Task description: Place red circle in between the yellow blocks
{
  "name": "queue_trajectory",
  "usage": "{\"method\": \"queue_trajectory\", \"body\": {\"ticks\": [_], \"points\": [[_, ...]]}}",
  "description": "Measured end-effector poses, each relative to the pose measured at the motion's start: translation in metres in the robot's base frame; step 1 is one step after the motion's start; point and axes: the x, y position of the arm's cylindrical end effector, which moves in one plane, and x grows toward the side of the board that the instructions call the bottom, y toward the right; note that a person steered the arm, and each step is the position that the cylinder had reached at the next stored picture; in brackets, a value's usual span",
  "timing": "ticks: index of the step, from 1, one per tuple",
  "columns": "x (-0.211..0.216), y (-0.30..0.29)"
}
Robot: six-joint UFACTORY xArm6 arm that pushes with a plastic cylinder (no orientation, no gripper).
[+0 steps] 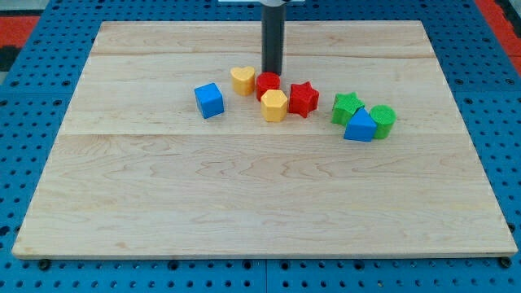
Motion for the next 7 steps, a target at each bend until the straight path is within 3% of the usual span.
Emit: {"method": "queue_trajectory", "body": {"ticks": [1, 4, 7], "points": [[0.000, -0.013], [0.004, 0.038], [0.008, 0.015]]}}
